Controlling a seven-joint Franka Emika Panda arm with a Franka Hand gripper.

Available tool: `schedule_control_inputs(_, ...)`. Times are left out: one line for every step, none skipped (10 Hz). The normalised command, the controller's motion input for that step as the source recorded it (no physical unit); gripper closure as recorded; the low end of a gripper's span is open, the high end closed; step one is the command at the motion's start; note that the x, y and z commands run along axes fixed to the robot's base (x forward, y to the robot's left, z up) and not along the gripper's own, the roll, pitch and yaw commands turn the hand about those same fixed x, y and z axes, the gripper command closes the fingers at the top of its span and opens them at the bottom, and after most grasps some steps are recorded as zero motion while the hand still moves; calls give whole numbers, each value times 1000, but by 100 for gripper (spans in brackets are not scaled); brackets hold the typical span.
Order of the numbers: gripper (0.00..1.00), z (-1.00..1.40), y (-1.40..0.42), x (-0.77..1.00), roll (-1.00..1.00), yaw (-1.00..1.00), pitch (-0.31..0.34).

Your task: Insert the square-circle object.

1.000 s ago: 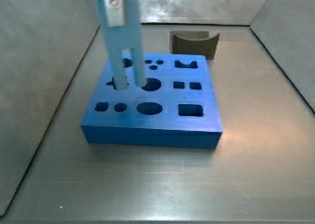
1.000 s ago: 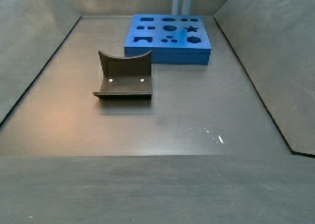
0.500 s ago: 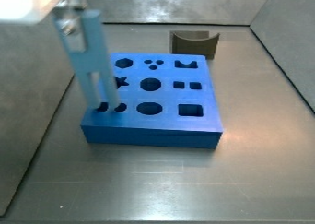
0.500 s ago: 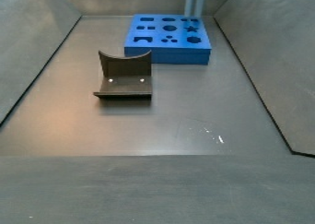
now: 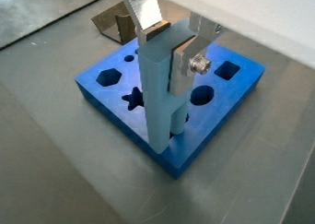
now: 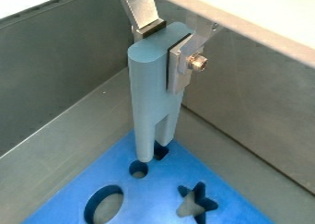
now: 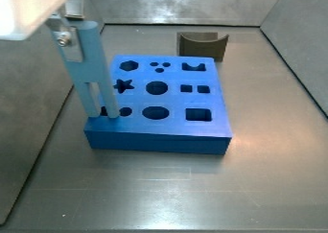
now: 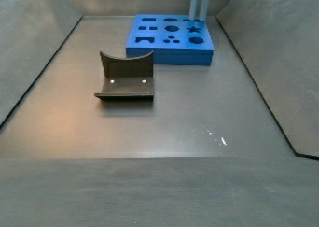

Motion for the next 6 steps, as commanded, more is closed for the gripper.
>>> schedule_control_inputs(100,-214,0,503,67,134,33)
schedule_control_inputs(100,-234,0,434,97,111,54)
schedule_control_inputs(100,-237,0,326,113,51,31)
schedule_control_inputs(100,-263,0,337,93,0,31)
schedule_control_inputs(100,-254,29,326,109,0,34)
schedule_control_inputs(100,-254,17,343,116,-57,39)
